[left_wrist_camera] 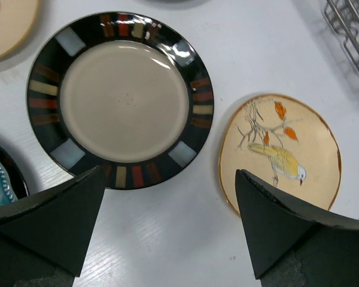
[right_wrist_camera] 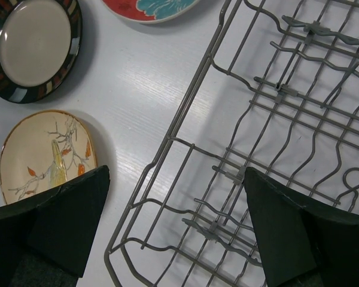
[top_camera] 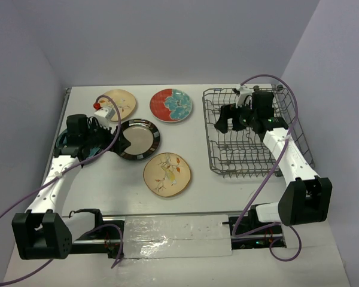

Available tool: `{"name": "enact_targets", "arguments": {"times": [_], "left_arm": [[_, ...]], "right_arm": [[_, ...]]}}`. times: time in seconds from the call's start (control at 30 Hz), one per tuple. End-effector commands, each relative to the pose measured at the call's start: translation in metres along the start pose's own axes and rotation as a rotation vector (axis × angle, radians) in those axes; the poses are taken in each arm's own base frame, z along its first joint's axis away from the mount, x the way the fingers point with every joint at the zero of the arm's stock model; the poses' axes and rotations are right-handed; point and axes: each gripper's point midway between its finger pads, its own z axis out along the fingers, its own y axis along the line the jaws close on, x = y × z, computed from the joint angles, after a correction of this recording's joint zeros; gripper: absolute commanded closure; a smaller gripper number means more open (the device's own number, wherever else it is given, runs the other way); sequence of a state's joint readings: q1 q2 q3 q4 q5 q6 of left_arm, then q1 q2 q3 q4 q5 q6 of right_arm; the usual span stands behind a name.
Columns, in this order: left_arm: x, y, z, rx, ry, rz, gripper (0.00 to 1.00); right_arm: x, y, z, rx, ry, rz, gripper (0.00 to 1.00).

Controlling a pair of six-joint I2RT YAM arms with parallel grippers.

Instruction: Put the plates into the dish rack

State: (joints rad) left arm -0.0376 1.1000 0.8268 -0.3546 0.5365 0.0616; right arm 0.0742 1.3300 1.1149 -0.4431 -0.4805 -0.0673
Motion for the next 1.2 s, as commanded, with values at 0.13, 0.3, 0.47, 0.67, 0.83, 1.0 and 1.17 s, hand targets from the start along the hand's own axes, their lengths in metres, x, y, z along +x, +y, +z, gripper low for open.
{"name": "enact_targets", "arguments": {"times": [0.13, 0.3, 0.47, 0.67, 0.83, 1.0, 1.17], "left_arm": [[-0.008, -0.035, 0.025, 0.270, 0.111, 0.150, 0.01], [-0.012, -0.062, 0.053, 0.390, 0.235, 0.288, 0.01], [0.000, -0.079, 0.089, 0.540, 0.374, 0.363, 0.08], [0.016, -0.088, 0.115, 0.663, 0.479, 0.429, 0.12], [0.029, -0.099, 0.135, 0.770, 0.538, 0.429, 0.18], [0.048, -0.108, 0.144, 0.821, 0.600, 0.431, 0.22], [0.069, -0.112, 0.155, 0.866, 0.657, 0.416, 0.25]], "right_arm": [[-0.012, 0.012, -0.013, -0.042, -0.024, -0.046, 0.00], [-0.004, 0.016, -0.015, -0.063, 0.003, -0.043, 0.00], [-0.003, 0.014, -0.018, -0.072, 0.008, -0.029, 0.00], [-0.006, 0.008, -0.023, -0.083, 0.011, 0.003, 0.00], [-0.012, 0.003, -0.030, -0.092, -0.001, 0.039, 0.00], [-0.012, -0.001, -0.033, -0.089, 0.004, 0.048, 0.00], [-0.011, -0.005, -0.032, -0.091, 0.013, 0.063, 0.00]]}}
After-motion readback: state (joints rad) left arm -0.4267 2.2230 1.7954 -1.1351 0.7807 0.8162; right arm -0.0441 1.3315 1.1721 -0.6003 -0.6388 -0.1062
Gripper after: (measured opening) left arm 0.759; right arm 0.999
